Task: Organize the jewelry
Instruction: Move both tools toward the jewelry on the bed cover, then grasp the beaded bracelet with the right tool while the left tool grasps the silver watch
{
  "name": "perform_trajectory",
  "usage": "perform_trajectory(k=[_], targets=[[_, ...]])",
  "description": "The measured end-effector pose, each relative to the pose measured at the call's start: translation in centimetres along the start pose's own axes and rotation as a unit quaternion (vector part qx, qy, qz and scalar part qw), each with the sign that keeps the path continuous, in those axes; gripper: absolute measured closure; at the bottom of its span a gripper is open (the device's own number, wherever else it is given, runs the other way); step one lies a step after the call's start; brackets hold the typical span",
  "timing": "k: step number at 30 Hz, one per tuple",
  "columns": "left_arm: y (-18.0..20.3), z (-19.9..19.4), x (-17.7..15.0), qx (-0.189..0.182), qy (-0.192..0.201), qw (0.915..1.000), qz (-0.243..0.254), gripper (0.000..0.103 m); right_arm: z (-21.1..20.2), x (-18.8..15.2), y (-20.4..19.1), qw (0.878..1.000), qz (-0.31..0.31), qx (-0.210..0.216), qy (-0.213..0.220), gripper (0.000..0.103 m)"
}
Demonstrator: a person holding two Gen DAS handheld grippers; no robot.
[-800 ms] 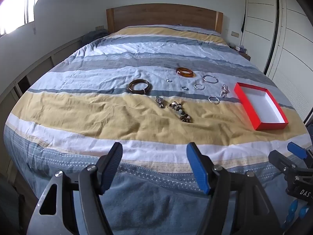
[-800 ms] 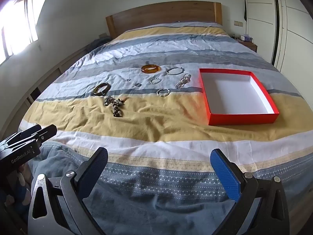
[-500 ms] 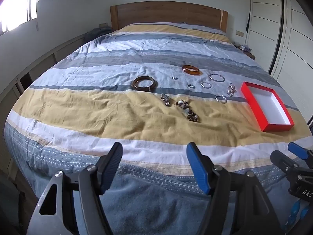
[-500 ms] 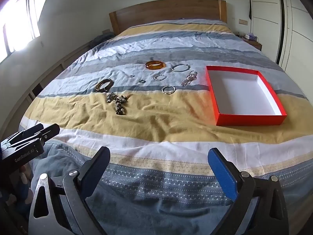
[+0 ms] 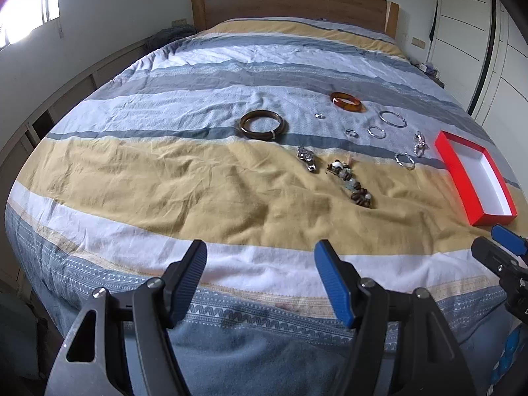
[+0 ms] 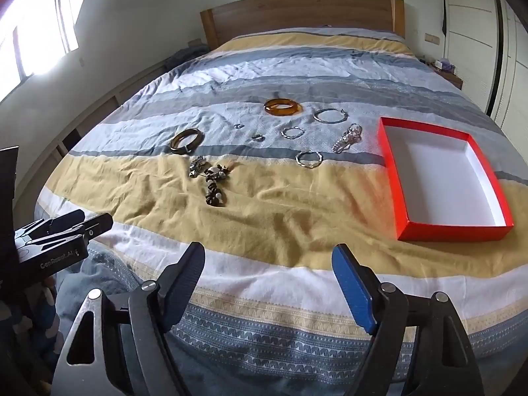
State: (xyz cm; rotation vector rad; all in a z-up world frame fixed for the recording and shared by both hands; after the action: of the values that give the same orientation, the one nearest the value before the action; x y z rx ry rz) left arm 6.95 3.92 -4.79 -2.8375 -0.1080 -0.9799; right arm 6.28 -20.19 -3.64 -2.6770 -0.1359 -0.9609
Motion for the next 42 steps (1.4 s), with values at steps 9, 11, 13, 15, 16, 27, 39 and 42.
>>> perform_trajectory(k=[9, 11, 13, 15, 16, 27, 39, 42], targets=[[0.3, 1.6, 1.6, 0.005, -0.003, 1.0, 0.006, 0.037, 1.8, 2.4, -0.8, 1.0, -0.012, 0.017, 0.0, 0.028], [0.5, 1.8, 1.8, 0.004, -0.004, 0.9999, 0.01, 0.037, 2.2, 2.6, -1.1, 1.0, -0.012, 0.02, -0.002, 0.029], [0.6, 2.1, 2.1, 0.004, -0.003, 0.9999, 0.014, 0.037, 2.7, 2.9, -1.3, 1.0, -0.011, 0.022, -0.005, 0.03], [0.6, 2.6, 2.4, 0.002, -0.006, 0.9999, 0.014, 0.037, 3.1, 3.0, -1.5, 1.0, -0.009, 0.023, -0.009, 0.033], [0.5, 2.8, 2.5, 0.001, -0.008, 0.9999, 0.013, 0.037, 3.4, 3.1, -1.5, 1.0, -0.01, 0.023, -0.012, 0.034], [-0.3, 5.8, 3.9, -0.007, -0.023, 0.9997, 0.008, 0.037, 6.6, 4.2, -2.6, 0.998, -0.019, 0.037, -0.036, 0.049], [-1.9, 9.1, 6.3, -0.005, -0.034, 0.9994, -0.003, 0.038, 11.2, 5.6, -4.1, 0.995, -0.033, 0.072, -0.06, 0.054], [-1.4, 10.0, 7.2, -0.028, -0.039, 0.9988, -0.004, 0.038, 12.5, 5.6, -4.2, 0.994, -0.034, 0.076, -0.07, 0.054]])
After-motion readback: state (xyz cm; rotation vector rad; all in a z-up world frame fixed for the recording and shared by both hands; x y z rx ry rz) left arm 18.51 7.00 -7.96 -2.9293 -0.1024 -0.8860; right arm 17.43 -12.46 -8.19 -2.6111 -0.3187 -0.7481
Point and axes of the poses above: each gripper's, at about its wrist camera, not at the fingertips, and z roughly the way its jaws point, y to its right, x to its top, the point moved 1 cm from there along z, roughly the way its jaws point, and after that the axes turned 6 degrees about x, right-handed, at the moved point
